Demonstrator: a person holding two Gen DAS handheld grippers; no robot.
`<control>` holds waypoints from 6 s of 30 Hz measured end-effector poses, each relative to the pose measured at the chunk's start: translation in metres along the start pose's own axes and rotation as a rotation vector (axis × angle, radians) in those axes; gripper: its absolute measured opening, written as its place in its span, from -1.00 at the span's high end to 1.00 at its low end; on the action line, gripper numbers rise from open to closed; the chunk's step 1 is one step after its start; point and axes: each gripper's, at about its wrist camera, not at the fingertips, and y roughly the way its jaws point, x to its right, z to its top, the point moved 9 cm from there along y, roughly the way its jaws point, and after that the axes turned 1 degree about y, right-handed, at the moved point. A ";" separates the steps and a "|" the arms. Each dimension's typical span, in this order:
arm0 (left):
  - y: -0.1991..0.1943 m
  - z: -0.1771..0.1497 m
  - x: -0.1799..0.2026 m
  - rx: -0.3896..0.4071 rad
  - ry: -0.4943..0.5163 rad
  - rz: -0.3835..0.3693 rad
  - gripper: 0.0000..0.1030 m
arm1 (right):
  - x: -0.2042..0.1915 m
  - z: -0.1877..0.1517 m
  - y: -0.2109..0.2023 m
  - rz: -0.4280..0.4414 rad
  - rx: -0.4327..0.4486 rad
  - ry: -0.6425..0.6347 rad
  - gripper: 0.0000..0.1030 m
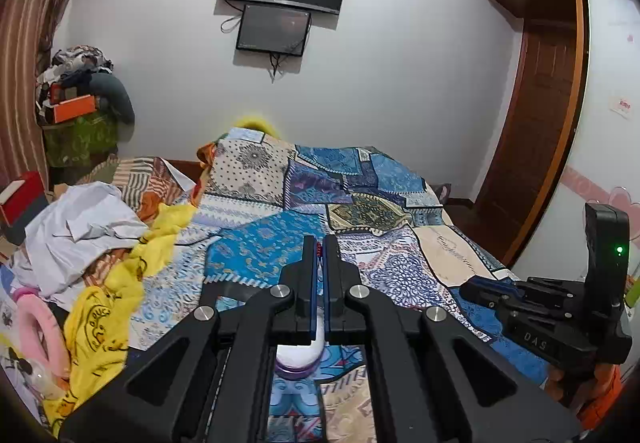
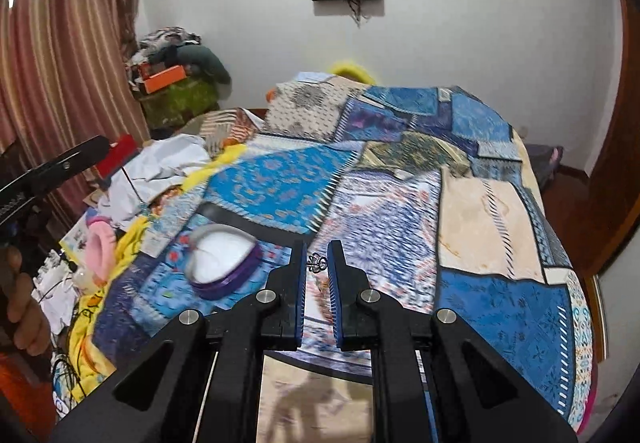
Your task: Organize jewelry
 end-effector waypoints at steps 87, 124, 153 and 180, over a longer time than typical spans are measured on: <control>0.093 -0.118 -0.073 -0.370 0.052 0.096 0.14 | -0.087 -0.031 0.137 0.156 -0.276 -0.094 0.82; 0.080 -0.081 0.017 -0.319 0.106 0.028 -0.16 | 0.013 -0.012 0.036 -0.031 -0.093 -0.009 0.28; 0.144 -0.139 0.132 -0.501 0.178 -0.189 0.53 | 0.122 -0.065 0.022 -0.100 -0.149 0.145 0.28; 0.132 -0.117 0.119 -0.411 0.129 -0.181 0.79 | 0.092 -0.073 0.042 -0.017 -0.208 0.127 0.27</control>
